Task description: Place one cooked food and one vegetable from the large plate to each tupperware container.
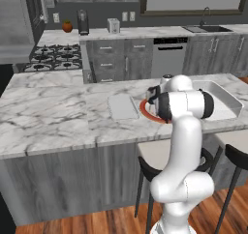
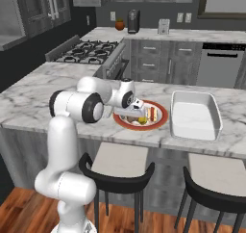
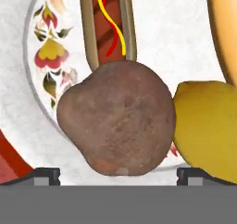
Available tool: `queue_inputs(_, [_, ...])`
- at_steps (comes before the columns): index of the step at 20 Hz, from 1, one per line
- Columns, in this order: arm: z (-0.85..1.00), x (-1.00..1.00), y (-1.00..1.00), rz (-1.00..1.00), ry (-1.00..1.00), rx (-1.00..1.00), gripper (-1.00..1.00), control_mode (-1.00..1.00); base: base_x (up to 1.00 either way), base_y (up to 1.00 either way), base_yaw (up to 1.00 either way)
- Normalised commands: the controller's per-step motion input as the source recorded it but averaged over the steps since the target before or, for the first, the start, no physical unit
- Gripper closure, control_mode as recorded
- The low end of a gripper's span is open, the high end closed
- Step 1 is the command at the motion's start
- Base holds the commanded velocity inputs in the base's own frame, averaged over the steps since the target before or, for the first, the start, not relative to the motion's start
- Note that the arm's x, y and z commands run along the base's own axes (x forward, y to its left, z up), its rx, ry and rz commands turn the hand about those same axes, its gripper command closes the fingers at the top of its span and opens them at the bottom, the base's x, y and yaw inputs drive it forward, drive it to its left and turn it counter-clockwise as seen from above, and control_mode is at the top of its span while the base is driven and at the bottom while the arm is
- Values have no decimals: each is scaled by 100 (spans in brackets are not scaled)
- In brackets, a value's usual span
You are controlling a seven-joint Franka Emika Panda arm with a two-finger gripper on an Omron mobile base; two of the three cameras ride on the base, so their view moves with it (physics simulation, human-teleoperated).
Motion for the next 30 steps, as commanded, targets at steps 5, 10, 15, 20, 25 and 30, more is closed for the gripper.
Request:
queue_inputs(5, [-26,31,0,0,-1,0,-100,-100,0,0,0])
queue_inputs(10, [-28,22,-3,0,0,0,100,-100,0,0,0])
queue_inputs(15, [-16,-12,1,0,-8,3,100,-100,0,0,0])
queue_inputs(20, [21,-67,27,-2,-28,8,100,-100,0,0,0])
queue_inputs(25, [75,-51,64,0,-13,2,100,-100,0,0,0])
queue_inputs(30, [76,-10,95,0,2,0,100,-100,0,0,0])
